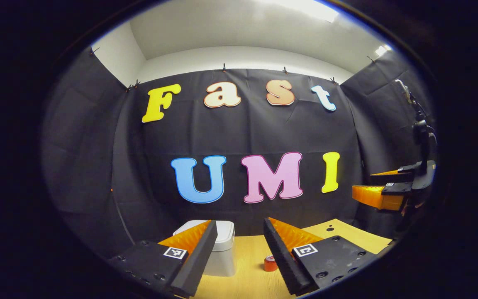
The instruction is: Press the lid of the desktop garbage bin to open it, pick up the crumpled paper on the desktop and throw it into the bin, then pick up the pop can on the desktop and drop it into the bin, and finally close the garbage bin lid.
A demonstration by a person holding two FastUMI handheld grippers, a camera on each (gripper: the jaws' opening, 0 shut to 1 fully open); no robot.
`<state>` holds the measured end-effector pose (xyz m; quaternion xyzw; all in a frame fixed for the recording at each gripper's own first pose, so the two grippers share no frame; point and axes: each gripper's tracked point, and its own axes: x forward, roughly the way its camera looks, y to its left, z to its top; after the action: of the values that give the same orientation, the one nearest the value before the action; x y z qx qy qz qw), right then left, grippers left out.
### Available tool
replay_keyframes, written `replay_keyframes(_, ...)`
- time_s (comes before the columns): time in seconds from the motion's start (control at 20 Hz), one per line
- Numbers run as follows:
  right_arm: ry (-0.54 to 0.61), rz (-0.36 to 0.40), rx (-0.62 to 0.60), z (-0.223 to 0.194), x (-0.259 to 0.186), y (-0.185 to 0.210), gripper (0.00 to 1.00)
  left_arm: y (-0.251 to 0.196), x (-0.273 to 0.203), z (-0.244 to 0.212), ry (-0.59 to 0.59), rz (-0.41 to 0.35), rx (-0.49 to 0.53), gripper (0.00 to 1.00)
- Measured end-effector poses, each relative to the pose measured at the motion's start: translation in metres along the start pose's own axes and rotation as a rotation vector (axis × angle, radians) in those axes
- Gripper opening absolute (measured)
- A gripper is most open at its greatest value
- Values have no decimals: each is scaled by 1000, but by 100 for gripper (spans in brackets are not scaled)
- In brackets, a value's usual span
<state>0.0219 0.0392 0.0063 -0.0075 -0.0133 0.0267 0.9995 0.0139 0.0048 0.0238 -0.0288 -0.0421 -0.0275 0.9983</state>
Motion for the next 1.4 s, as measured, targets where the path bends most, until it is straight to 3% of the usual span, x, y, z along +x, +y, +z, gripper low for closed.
replay_keyframes(0.15, -2, -20, -3, -2, -5, -6, 97, 16, 7, -9, 18, 9, -36, 71)
replay_keyframes(0.25, 8, -40, 4, -5, -7, -14, 96, 29, 20, -12, 13, -1, -46, 60)
replay_keyframes(0.4, 7, -62, -18, -3, -9, -28, 96, 58, 54, -21, 39, -15, -18, 8)
replay_keyframes(0.6, 3, -65, -65, -2, -4, -47, 97, 76, 110, -50, 155, -79, -125, 5)
replay_keyframes(0.7, 19, -47, -65, -9, 7, -54, 97, 91, 138, -71, 244, -75, -92, 6)
replay_keyframes(1.0, 65, -18, -29, -42, 68, -77, 97, 127, 205, -128, 427, 12, -64, 5)
replay_keyframes(1.15, 115, -21, 50, -65, 102, -84, 97, 137, 219, -171, 538, 47, -66, 6)
replay_keyframes(1.25, 140, -35, 80, -79, 120, -94, 97, 150, 225, -196, 616, 109, -75, 6)
replay_keyframes(1.4, 177, -51, 63, -102, 143, -108, 97, 152, 222, -215, 700, 103, -42, 6)
